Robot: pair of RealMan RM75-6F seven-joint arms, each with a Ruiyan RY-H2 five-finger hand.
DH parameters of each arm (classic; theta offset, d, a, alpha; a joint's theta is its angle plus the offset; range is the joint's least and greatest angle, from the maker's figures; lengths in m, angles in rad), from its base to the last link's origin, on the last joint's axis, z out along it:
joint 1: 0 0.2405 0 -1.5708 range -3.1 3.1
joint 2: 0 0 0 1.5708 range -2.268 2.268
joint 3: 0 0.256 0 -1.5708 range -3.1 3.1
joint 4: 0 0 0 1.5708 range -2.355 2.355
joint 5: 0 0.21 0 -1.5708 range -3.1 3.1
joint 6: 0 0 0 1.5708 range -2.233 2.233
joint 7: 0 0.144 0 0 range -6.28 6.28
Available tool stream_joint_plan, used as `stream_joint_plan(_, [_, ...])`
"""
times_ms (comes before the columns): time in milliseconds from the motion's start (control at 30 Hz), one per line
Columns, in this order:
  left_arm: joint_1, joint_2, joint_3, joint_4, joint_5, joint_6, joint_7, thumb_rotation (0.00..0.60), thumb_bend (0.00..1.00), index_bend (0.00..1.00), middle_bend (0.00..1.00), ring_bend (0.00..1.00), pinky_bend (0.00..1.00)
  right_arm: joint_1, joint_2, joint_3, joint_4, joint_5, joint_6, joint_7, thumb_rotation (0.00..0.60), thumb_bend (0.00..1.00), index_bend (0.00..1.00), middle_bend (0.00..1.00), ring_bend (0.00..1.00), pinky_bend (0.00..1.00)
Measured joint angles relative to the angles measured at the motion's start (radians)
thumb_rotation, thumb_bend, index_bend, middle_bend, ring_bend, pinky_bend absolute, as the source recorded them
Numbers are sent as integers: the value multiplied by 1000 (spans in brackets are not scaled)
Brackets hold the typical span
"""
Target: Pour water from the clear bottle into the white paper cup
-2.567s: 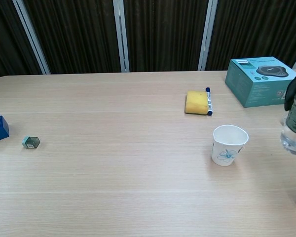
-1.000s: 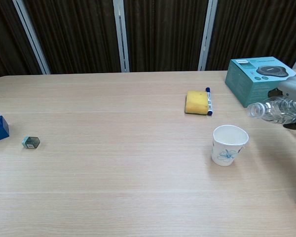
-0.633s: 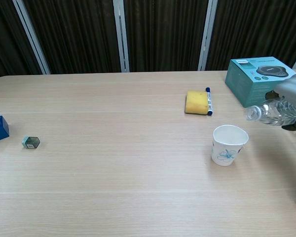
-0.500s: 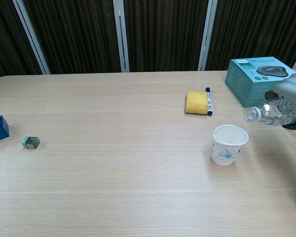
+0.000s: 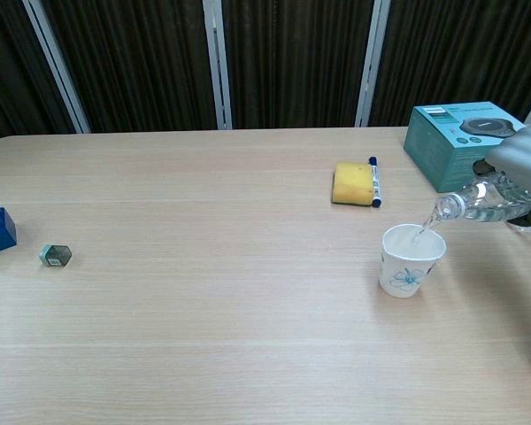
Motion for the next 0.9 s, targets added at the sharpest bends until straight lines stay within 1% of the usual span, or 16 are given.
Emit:
stream_joint_plan(633, [-1,0,1,-1,-3,-3,4,600,0,0,0,0,0,-3,0,5,4,5,-7,4,600,426,493,580,492,447])
stream_joint_plan(767, [-1,1,1,-2,-5,-4,3,600,0,0,0,0,0,-5,1,10,-2,14,-14,25,600,427,496,582,494,448])
stream_joint_plan(900, [-2,3,0,-3,-7,-6,0,600,0,0,0,0,0,-9,9,18,-16,20,-18,79,600,435,497,583,495,449])
